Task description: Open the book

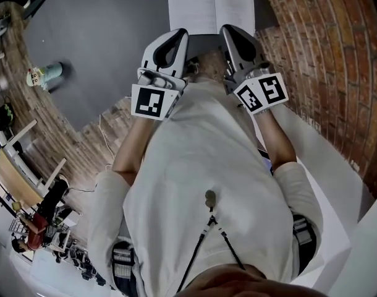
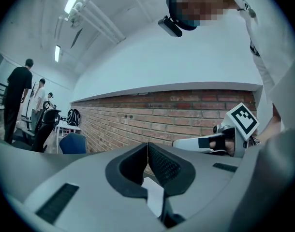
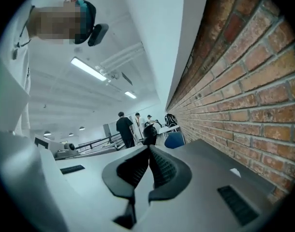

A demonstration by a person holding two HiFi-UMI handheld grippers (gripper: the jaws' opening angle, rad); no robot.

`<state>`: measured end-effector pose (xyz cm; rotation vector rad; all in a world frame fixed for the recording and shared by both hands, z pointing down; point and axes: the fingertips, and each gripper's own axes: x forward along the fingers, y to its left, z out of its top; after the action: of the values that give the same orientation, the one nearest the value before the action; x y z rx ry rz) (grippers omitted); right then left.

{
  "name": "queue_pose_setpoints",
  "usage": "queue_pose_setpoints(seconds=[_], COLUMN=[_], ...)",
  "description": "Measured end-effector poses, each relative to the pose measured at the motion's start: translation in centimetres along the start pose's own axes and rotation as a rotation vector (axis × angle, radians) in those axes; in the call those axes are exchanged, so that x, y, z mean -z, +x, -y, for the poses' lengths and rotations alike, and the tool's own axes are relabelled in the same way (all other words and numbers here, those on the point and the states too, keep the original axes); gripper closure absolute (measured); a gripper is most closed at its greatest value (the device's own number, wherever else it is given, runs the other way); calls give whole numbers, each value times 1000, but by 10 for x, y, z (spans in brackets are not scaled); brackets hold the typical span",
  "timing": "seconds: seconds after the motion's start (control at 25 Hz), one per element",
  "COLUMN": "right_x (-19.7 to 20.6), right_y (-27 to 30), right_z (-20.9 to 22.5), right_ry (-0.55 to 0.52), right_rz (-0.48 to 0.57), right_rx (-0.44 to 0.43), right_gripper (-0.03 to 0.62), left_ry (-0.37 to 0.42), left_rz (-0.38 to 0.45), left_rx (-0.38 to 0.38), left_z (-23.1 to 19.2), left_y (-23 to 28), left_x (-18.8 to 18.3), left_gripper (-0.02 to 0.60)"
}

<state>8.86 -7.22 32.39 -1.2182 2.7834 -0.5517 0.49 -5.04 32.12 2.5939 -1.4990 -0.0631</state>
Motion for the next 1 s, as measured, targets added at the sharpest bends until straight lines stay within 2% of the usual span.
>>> queue_pose_setpoints(seconds=[0.2, 0.52, 1.0], right_x=[-22, -39, -52], right_y=[-12, -18, -33], right_z=[-10, -9, -25], right_ry=[-89, -68, -78], right_rz=[39, 67, 113], right_rx=[-10, -7, -28], right_gripper=[559, 559, 559], left_ry=[9, -14, 4], left_rz=[41, 90, 90], left_rx=[1, 2, 1], left_z=[10, 20, 33], left_y=[-1, 2, -4], left_x=[-20, -34, -36], left_gripper=[558, 558, 558])
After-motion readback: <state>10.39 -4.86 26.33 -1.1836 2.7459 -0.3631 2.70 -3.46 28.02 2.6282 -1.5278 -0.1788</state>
